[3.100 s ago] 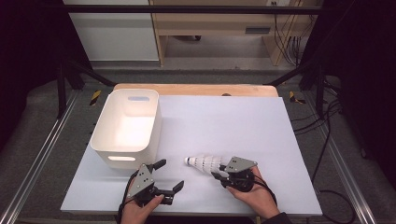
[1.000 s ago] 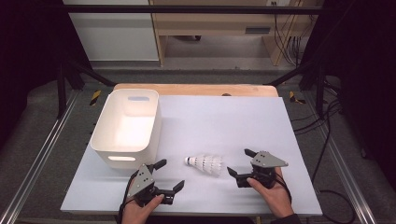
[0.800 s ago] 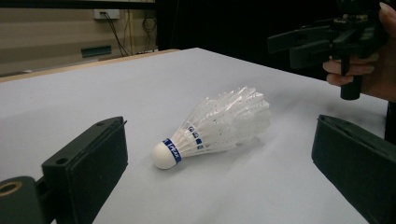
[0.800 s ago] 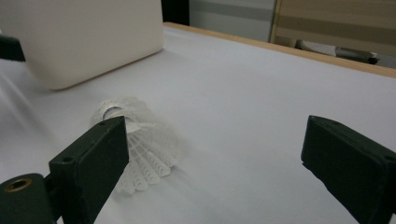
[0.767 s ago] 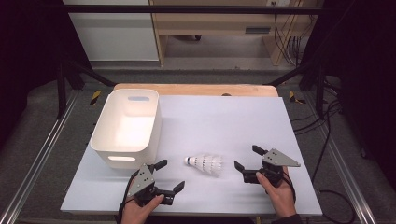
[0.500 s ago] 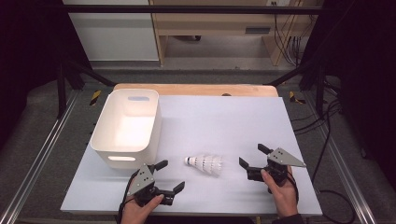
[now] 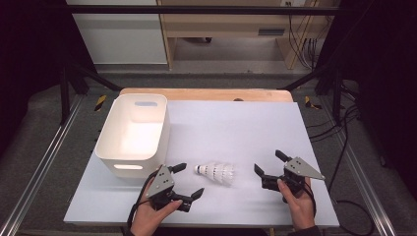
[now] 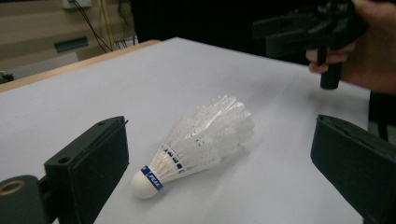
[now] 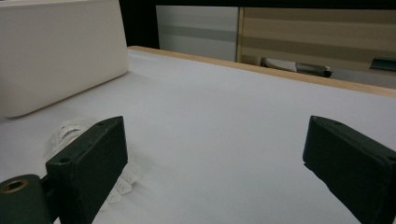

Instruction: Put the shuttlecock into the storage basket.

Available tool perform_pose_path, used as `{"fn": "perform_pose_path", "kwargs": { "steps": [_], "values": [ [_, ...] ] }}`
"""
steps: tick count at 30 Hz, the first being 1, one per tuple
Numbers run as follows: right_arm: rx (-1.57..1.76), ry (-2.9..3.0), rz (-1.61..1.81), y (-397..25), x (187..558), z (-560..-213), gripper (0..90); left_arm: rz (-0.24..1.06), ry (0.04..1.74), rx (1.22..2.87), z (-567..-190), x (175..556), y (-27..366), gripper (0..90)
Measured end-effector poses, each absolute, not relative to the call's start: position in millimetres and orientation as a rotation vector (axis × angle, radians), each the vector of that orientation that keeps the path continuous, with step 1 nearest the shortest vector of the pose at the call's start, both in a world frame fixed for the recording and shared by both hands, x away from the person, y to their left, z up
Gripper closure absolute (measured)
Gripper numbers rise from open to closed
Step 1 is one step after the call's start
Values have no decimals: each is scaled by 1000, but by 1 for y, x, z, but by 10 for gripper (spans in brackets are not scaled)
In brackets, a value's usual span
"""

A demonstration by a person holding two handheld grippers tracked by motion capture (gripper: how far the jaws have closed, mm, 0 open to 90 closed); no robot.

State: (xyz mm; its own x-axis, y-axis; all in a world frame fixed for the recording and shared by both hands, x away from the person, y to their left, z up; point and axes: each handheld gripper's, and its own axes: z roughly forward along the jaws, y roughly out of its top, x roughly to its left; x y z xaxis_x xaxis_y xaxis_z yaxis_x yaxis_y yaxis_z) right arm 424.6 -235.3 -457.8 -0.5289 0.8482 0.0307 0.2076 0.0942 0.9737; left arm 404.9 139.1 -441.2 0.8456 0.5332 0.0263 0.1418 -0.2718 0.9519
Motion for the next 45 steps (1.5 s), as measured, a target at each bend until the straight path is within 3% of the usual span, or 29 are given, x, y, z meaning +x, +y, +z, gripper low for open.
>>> {"fn": "perform_pose_path", "kwargs": {
  "steps": [7,20,22,45],
  "values": [
    [1014,1838,1465,-234,425,-458,70,374,368,2013,-431,427,120,32],
    [997,1865,1470,-232,425,-459,62,345,303,2156,-443,453,99,51],
    [991,1871,1462,-231,425,-460,62,383,227,2191,-442,453,88,55],
    [1003,1870,1476,-233,426,-461,62,228,180,2243,-478,493,74,94]
  ]
}}
